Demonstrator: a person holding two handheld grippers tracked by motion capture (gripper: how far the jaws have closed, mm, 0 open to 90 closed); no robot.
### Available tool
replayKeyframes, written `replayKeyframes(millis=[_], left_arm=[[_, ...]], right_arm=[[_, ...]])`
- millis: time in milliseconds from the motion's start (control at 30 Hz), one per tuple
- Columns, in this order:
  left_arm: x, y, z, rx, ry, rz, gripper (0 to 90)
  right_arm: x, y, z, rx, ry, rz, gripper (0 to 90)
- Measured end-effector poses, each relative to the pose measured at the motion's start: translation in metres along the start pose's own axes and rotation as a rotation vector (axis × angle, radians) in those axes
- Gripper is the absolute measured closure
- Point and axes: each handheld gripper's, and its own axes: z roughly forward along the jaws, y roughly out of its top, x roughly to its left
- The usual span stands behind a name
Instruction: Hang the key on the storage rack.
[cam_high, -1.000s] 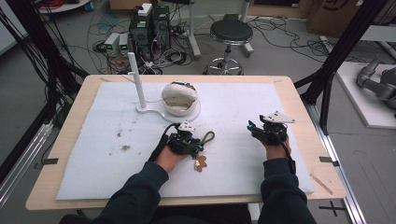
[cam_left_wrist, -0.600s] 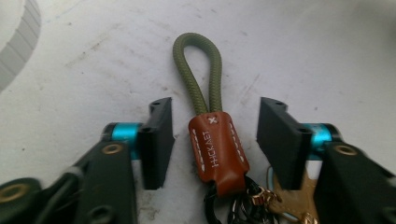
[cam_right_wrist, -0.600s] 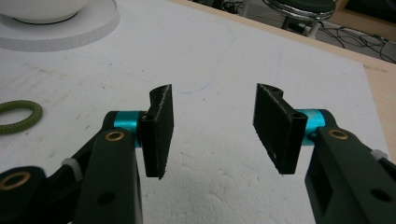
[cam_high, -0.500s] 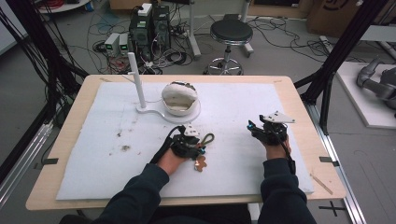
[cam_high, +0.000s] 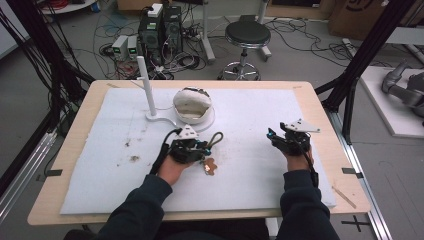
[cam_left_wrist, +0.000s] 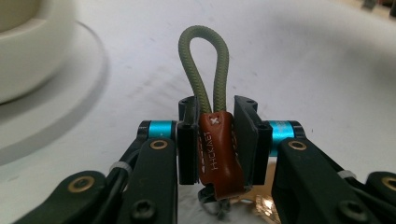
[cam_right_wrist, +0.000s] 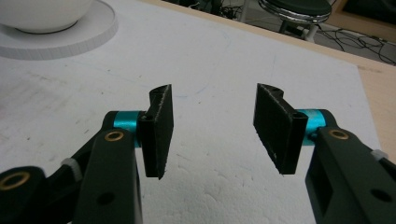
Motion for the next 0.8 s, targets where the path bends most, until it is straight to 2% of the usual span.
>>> replayKeyframes(millis=[33, 67, 100, 133, 167, 200, 267, 300, 333, 367, 400, 467, 533, 567, 600, 633, 667, 700, 800], left_arm=[[0.010, -0.001, -0.015, -0.055, 0.009, -0.032, 71.5], [0.014, -0.001, -0.024, -0.075, 0.022, -0.039, 71.5], [0.014, -0.001, -0.024, -0.075, 0.022, -0.039, 71.5], [0.023, -0.002, -0.041, -0.122, 0.035, -0.052, 71.5], [0.023, -0.002, -0.041, -0.122, 0.035, -0.052, 71.5], [0.031, -0.001, -0.057, -0.173, 0.045, -0.060, 71.5], [0.040, -0.001, -0.075, -0.218, 0.058, -0.066, 71.5], [0.040, -0.001, -0.075, -0.218, 0.058, -0.066, 71.5], [0.048, -0.001, -0.091, -0.259, 0.081, -0.070, 71.5], [0.048, -0.001, -0.091, -0.259, 0.081, -0.070, 71.5], [0.058, -0.001, -0.105, -0.292, 0.106, -0.085, 71.5], [0.062, -0.001, -0.111, -0.306, 0.117, -0.095, 71.5], [0.074, -0.001, -0.128, -0.346, 0.156, -0.117, 71.5], [0.074, -0.001, -0.128, -0.346, 0.156, -0.117, 71.5], [0.081, 0.001, -0.136, -0.374, 0.180, -0.126, 71.5], [0.081, 0.001, -0.136, -0.374, 0.180, -0.126, 71.5], [0.087, 0.003, -0.144, -0.398, 0.204, -0.131, 71.5], [0.087, 0.003, -0.144, -0.398, 0.204, -0.131, 71.4], [0.099, 0.011, -0.156, -0.428, 0.239, -0.144, 71.5]], right_arm=[[-0.001, 0.000, -0.002, -0.010, 0.004, 0.007, 47.0], [-0.002, 0.000, -0.003, -0.013, 0.006, 0.008, 46.4], [-0.002, 0.000, -0.003, -0.013, 0.006, 0.008, 46.4], [-0.002, 0.001, -0.004, -0.022, 0.002, 0.007, 45.5], [-0.002, 0.001, -0.004, -0.022, 0.002, 0.007, 45.5], [-0.003, 0.001, -0.005, -0.023, 0.003, 0.011, 45.4], [-0.003, 0.000, -0.005, -0.020, 0.000, 0.014, 45.4], [-0.003, 0.000, -0.005, -0.020, 0.000, 0.014, 45.4], [-0.004, 0.000, -0.004, -0.021, 0.000, 0.017, 45.3], [-0.004, 0.000, -0.004, -0.021, 0.000, 0.017, 45.3], [-0.003, 0.000, -0.004, -0.021, 0.000, 0.015, 45.3], [-0.003, 0.000, -0.004, -0.019, 0.001, 0.009, 45.3], [-0.003, 0.000, -0.003, -0.018, 0.000, 0.010, 45.2], [-0.003, 0.000, -0.003, -0.018, 0.000, 0.010, 45.2], [-0.002, 0.000, -0.003, -0.018, -0.002, 0.014, 44.4], [-0.002, 0.000, -0.003, -0.018, -0.002, 0.014, 44.4], [-0.003, 0.000, -0.003, -0.019, -0.002, 0.015, 43.7], [-0.003, 0.000, -0.003, -0.019, -0.002, 0.015, 43.7], [-0.004, 0.000, -0.003, -0.022, -0.004, 0.019, 42.8]])
